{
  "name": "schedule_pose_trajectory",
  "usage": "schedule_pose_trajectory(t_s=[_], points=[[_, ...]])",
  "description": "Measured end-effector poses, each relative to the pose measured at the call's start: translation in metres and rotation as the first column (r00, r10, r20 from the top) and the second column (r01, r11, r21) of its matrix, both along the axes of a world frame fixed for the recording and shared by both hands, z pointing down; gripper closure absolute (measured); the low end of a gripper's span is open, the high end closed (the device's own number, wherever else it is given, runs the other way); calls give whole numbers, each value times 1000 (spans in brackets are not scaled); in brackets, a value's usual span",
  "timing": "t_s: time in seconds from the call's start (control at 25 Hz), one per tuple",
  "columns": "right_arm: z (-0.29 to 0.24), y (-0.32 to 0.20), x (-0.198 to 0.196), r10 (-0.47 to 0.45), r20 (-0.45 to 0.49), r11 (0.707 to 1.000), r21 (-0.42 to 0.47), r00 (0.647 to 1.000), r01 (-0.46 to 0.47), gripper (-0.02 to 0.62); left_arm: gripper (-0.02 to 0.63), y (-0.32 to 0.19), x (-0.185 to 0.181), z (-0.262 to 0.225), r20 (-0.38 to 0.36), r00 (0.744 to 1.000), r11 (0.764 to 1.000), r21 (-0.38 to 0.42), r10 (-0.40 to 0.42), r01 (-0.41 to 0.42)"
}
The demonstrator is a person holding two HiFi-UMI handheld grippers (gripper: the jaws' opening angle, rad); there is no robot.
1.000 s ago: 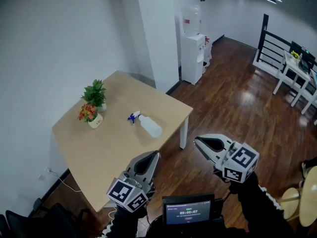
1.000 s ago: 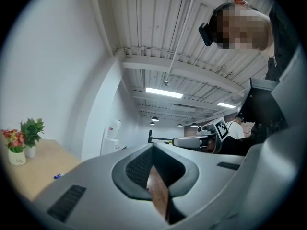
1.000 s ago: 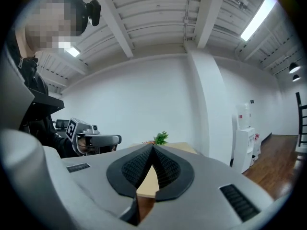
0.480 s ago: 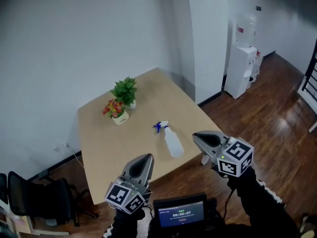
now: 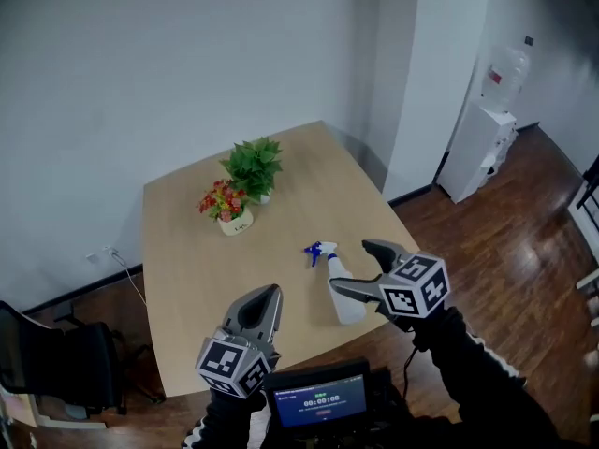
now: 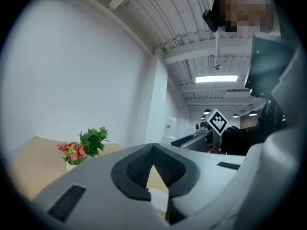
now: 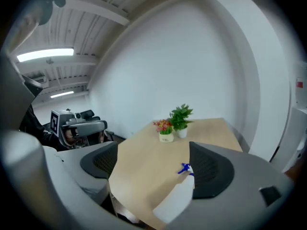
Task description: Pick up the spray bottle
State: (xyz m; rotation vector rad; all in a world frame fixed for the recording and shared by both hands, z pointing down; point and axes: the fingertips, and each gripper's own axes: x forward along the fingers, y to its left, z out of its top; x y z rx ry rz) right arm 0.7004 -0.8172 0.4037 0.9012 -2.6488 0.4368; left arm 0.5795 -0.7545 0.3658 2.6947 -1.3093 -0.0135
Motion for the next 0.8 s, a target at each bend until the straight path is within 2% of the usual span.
schedule_pose_trajectory(t_s=[0.04,0.24,0.32,0.4,0.56,0.68,0.72,0.8], points=[[9,-12,-6,5,-25,1000,-20,1000,-6,127,606,-12,-7,6,8,1000,1000,-5,-4,4],[24,-63,-10,91,-54,995,-34,994,-93,127,606,-61,-36,27,-39,994,994,-56,-100,98],[30,-75,-12,97,-63,994,-50,993,-100,102,606,-78,-42,33,-8,992,990,-69,-124,123],[48,-84,-12,101,-85,990,-92,991,-109,92,606,-96,-44,50,26,988,981,-121,-152,154],[113,-100,1,122,-161,960,-231,979,-157,92,591,-125,-33,104,65,983,943,-277,-172,183],[161,-101,4,115,-179,919,-354,977,-173,92,591,-135,-23,150,90,979,893,-401,-181,202],[177,-102,9,115,-204,907,-378,972,-187,92,573,-138,-18,164,102,978,878,-431,-182,208],[206,-106,20,130,-257,880,-414,957,-231,92,493,-143,-11,190,135,975,851,-477,-177,220]])
